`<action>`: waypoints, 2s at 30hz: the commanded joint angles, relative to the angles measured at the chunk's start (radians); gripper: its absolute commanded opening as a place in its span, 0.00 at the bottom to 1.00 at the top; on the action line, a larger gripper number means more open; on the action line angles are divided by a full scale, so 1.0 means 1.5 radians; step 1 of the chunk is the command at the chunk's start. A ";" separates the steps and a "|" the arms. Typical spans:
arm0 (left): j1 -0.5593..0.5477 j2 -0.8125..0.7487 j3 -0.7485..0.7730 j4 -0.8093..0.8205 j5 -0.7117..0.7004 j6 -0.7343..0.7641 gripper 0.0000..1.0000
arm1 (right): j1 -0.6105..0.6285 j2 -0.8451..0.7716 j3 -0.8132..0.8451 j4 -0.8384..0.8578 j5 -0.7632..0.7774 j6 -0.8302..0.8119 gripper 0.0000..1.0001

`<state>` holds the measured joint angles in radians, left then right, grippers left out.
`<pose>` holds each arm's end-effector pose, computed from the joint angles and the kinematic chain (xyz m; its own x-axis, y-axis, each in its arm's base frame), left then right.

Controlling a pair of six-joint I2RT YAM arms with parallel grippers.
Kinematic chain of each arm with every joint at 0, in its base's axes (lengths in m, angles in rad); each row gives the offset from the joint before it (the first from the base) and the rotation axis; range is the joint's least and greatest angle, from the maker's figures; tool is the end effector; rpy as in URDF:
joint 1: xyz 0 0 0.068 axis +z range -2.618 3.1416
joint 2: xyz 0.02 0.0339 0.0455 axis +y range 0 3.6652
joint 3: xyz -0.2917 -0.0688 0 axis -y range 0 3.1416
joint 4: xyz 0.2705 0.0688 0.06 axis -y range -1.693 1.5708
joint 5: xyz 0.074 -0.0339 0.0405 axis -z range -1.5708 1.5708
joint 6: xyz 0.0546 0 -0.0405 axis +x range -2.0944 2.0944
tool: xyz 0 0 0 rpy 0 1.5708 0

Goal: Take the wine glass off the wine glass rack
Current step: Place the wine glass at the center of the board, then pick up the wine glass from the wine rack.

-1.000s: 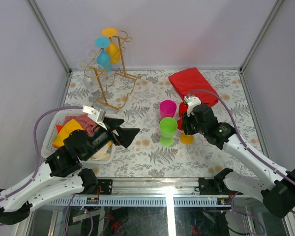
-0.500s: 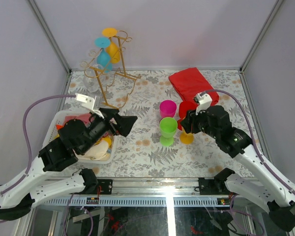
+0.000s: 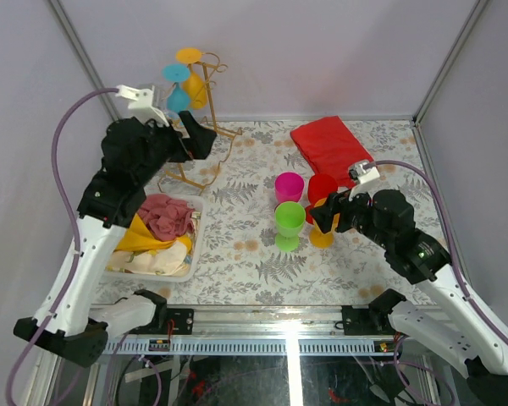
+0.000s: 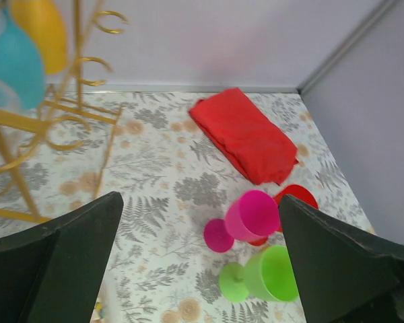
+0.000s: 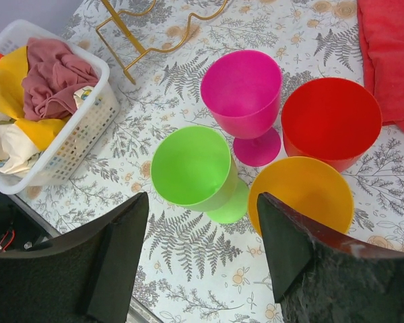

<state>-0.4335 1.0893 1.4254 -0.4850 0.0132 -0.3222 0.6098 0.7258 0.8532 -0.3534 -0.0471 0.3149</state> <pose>0.2244 -0.1047 0.4988 -0.2645 -0.2265 -0.9374 0.3670 0.8753 -0.3150 0.1525 0.1096 0.3722 -0.3635 0.1235 -0.9234 -0.5228 0.7933 0.3119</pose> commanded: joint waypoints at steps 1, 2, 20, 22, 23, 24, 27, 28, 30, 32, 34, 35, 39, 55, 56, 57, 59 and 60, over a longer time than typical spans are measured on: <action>0.138 0.001 0.028 0.014 0.177 -0.021 1.00 | 0.002 -0.016 -0.004 0.028 -0.019 0.011 0.74; 0.182 0.000 0.021 0.028 0.199 -0.033 1.00 | 0.003 -0.016 -0.004 0.027 -0.023 0.011 0.74; 0.573 0.133 -0.026 0.257 0.406 -0.263 1.00 | 0.002 -0.008 0.042 0.003 -0.083 -0.004 0.79; 0.575 0.149 -0.027 0.266 0.409 -0.263 1.00 | 0.002 -0.010 0.037 0.002 -0.083 -0.004 0.79; 0.574 0.157 -0.028 0.270 0.411 -0.264 1.00 | 0.002 -0.010 0.035 0.002 -0.084 -0.003 0.79; 0.574 0.166 -0.028 0.274 0.413 -0.266 0.98 | 0.002 -0.011 0.034 0.002 -0.084 -0.003 0.78; 0.574 0.188 -0.036 0.299 0.420 -0.280 0.90 | 0.002 -0.013 0.035 0.000 -0.086 -0.002 0.79; 0.574 0.200 -0.039 0.309 0.423 -0.288 0.86 | 0.002 -0.014 0.036 0.000 -0.086 -0.002 0.79; 0.574 0.215 -0.044 0.324 0.435 -0.305 0.77 | 0.002 -0.016 0.035 0.000 -0.084 -0.003 0.79; 0.575 0.227 -0.049 0.336 0.446 -0.319 0.70 | 0.002 -0.017 0.035 0.000 -0.081 -0.004 0.79; 0.574 0.236 -0.052 0.347 0.448 -0.332 0.65 | 0.002 -0.018 0.032 0.000 -0.078 -0.002 0.79; 0.575 0.240 -0.052 0.353 0.451 -0.337 0.62 | 0.002 -0.018 0.030 0.001 -0.078 0.000 0.79; 0.575 0.257 -0.042 0.359 0.462 -0.348 0.58 | 0.002 -0.019 0.022 0.003 -0.079 0.007 0.79; 0.574 0.296 -0.028 0.383 0.478 -0.374 0.32 | 0.003 -0.008 0.025 0.001 -0.087 0.007 0.79; 0.575 0.297 -0.028 0.386 0.477 -0.376 0.31 | 0.003 -0.007 0.026 0.001 -0.087 0.008 0.79; 0.574 0.297 -0.028 0.387 0.475 -0.377 0.29 | 0.003 -0.007 0.027 0.002 -0.087 0.007 0.79; 0.575 0.297 -0.028 0.390 0.470 -0.379 0.23 | 0.003 -0.006 0.028 0.002 -0.087 0.007 0.79; 0.574 0.297 -0.027 0.391 0.469 -0.381 0.18 | 0.003 -0.004 0.028 0.002 -0.087 0.006 0.79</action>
<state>0.4217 1.5230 1.3575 0.0490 0.7036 -0.8799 0.6098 0.7162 0.8703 -0.3756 -0.1535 0.3229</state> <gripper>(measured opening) 0.249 0.786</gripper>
